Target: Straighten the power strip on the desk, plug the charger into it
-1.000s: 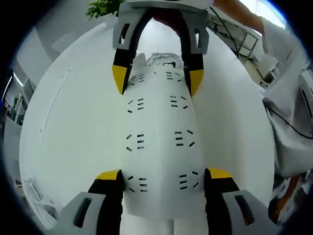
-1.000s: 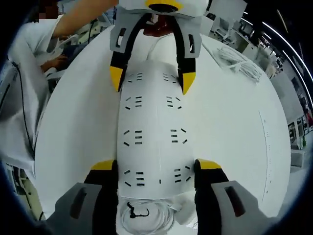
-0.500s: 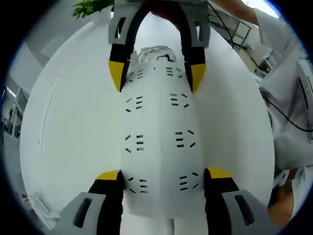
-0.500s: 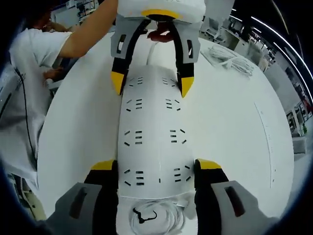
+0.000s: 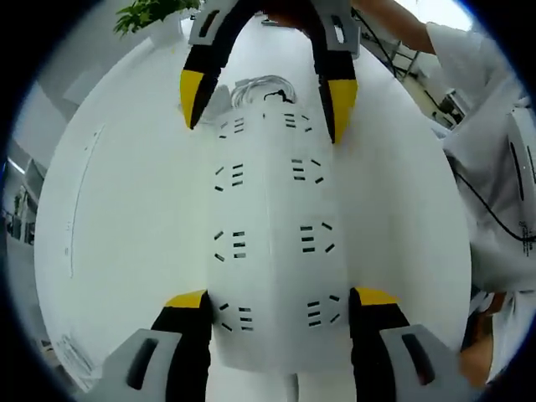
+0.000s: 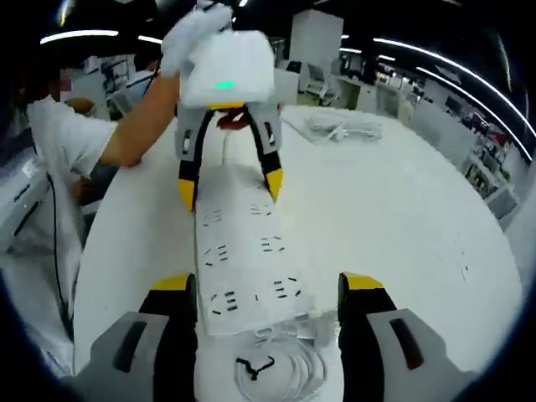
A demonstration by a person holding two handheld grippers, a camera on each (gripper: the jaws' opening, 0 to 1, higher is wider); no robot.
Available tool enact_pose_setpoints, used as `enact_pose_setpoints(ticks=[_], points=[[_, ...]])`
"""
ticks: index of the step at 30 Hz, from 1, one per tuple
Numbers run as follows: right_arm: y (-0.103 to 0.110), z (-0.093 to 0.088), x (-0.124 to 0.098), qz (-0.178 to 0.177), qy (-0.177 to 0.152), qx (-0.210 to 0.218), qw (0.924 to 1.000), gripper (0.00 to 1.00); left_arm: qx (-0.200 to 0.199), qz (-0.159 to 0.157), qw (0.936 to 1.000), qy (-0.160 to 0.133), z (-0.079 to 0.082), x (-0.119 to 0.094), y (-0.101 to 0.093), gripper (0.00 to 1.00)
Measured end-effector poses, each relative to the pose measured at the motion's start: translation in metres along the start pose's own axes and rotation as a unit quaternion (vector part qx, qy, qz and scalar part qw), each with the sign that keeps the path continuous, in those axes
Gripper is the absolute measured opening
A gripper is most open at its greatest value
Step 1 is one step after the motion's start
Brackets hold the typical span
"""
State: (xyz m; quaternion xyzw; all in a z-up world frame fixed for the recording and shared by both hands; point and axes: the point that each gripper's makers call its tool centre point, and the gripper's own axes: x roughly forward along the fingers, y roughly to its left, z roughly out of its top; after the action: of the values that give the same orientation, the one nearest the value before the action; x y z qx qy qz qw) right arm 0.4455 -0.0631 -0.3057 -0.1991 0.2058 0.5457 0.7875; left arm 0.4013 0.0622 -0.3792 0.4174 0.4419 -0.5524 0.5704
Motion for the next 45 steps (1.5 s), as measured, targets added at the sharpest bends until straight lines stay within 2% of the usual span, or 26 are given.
enact_pose_setpoints(ticks=[2,3,4,5,6,9,14,19,21,22,27,34,37,39,40,43,45], points=[[-0.022,0.003,-0.018,-0.059,-0.071,0.009,0.9957,0.69,0.000,0.000,1.0000,-0.003,0.000,0.000,0.000,0.68],[-0.028,0.001,-0.023,-0.079,-0.089,0.011,0.9928,0.67,0.001,-0.001,1.0000,-0.004,0.000,0.000,0.001,0.68],[-0.044,-0.008,-0.030,-0.120,-0.111,0.025,0.9862,0.65,0.001,-0.001,1.0000,-0.004,0.000,0.000,0.001,0.68],[-0.050,-0.019,-0.030,-0.139,-0.112,0.035,0.9832,0.65,0.001,-0.002,1.0000,-0.005,0.000,0.000,0.001,0.68],[-0.052,-0.030,-0.027,-0.137,-0.105,0.035,0.9843,0.63,0.002,-0.003,1.0000,-0.006,0.000,0.000,0.001,0.68],[-0.053,-0.046,-0.012,-0.123,-0.099,0.050,0.9862,0.59,0.002,-0.005,0.9999,-0.010,0.000,0.000,0.001,0.68],[-0.064,-0.043,0.000,-0.128,-0.118,0.041,0.9839,0.49,0.001,-0.006,0.9998,-0.018,0.001,0.000,0.002,0.68],[-0.063,-0.051,0.008,-0.115,-0.114,0.032,0.9864,0.40,0.002,-0.006,0.9998,-0.019,0.001,0.001,0.002,0.68],[-0.058,-0.051,0.009,-0.095,-0.126,0.059,0.9857,0.35,0.002,-0.006,0.9998,-0.018,0.001,0.001,0.003,0.68],[-0.060,-0.052,0.007,-0.101,-0.126,0.053,0.9855,0.35,0.003,-0.006,0.9998,-0.018,0.001,0.001,0.003,0.68],[-0.057,-0.055,-0.002,-0.088,-0.132,0.052,0.9859,0.35,0.002,-0.007,0.9997,-0.022,0.000,0.000,0.004,0.68],[-0.038,-0.065,-0.023,-0.020,-0.140,0.029,0.9895,0.35,0.003,-0.008,0.9995,-0.029,0.000,0.000,0.005,0.68],[-0.022,-0.070,-0.034,0.036,-0.143,0.023,0.9888,0.35,0.004,-0.006,0.9997,-0.023,0.000,0.000,0.005,0.68],[-0.012,-0.074,-0.043,0.080,-0.149,0.019,0.9854,0.35,0.005,-0.005,0.9998,-0.020,0.000,0.000,0.005,0.68],[-0.014,-0.076,-0.047,0.079,-0.148,0.030,0.9853,0.35,0.005,-0.005,0.9998,-0.020,0.000,0.000,0.004,0.68],[-0.011,-0.079,-0.053,0.085,-0.143,0.030,0.9856,0.36,0.006,-0.006,0.9998,-0.020,0.000,0.001,0.004,0.68],[-0.010,-0.075,-0.058,0.067,-0.136,0.036,0.9878,0.46,0.006,-0.006,0.9998,-0.018,0.000,0.001,0.004,0.68]])
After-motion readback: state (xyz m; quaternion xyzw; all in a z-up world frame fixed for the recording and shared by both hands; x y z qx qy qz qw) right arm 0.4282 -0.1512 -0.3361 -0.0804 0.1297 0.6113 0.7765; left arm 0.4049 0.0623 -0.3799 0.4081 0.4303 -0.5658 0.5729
